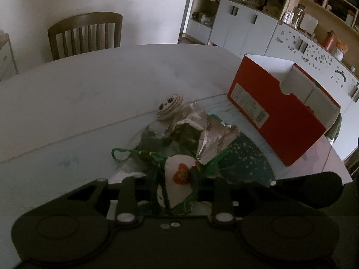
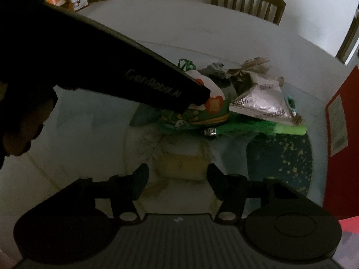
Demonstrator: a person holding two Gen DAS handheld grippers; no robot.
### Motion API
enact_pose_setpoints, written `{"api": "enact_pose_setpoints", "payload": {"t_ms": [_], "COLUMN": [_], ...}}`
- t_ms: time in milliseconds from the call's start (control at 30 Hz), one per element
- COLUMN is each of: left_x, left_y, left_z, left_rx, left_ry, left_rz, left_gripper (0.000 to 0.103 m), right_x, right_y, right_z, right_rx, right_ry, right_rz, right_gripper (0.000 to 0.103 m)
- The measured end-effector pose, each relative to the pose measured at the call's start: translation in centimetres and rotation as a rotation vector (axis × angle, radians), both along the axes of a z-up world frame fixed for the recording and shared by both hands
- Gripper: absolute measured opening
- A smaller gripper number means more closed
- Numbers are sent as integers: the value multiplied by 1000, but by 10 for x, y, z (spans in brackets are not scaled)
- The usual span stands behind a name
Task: Organize objects
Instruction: 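Grasp the white bag with red hearts with the left gripper, then lift the heart-print bag with the left gripper and carry it over the shoebox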
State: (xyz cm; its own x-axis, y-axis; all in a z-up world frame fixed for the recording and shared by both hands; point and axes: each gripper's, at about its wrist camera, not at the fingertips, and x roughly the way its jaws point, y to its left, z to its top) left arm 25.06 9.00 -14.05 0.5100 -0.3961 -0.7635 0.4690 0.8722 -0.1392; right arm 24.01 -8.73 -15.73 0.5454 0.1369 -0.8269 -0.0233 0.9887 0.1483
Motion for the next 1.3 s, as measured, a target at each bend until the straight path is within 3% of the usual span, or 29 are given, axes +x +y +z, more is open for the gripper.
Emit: {"api": "enact_pose_setpoints", "payload": {"t_ms": [300,633,967,1300], "left_x": [-9,-32,-62,-78], "left_y": [0,3,6,-27], "left_z": [6,34,83,128], "left_rx": [-20,-51,-139,-211], "left_ry": [6,-20,-47,-107], "left_rz": [41,111,189,196], "left_gripper": [20,18,18,18], "right_x": [-12,-57,-98,-136], "right_y": [-9,-36,-114,-191], "right_z": [13,53,85,110], "right_rx": [21,53,96,87], "right_ry": [-34,-83,-111,-173], "right_rz": [1,-45,-169,-268], "right_gripper": [50,50,50,50]}}
